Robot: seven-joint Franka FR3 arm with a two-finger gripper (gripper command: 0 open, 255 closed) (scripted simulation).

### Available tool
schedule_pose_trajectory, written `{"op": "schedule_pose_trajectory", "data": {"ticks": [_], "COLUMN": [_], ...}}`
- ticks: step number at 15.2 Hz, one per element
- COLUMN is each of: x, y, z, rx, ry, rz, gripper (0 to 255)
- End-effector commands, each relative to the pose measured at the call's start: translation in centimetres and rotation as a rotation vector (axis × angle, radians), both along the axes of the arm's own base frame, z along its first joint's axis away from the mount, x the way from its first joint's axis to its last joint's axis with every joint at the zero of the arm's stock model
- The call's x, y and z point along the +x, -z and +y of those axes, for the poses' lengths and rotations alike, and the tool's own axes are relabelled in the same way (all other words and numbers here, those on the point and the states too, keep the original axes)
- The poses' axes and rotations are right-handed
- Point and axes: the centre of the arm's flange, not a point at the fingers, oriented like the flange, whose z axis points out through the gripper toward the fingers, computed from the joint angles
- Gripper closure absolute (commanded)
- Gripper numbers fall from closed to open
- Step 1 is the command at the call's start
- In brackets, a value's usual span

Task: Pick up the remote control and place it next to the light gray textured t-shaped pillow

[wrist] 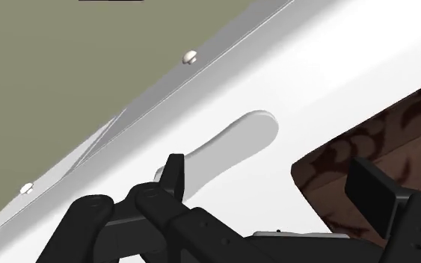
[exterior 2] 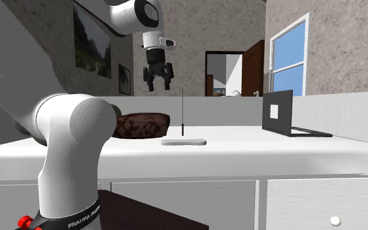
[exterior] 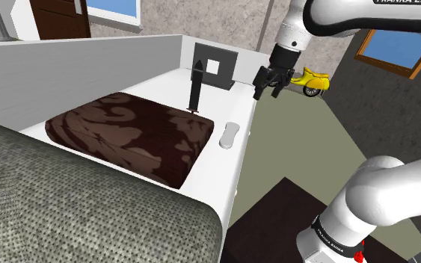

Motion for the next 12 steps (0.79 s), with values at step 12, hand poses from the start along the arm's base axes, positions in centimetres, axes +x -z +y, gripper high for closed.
{"op": "schedule_pose_trajectory", "data": {"ticks": [12], "x": [11.2], "y": [13.5], "z": [-2.3], "rx": [0.036], "ry": [0.571], "rz": [0.067], "gripper": [0]}}
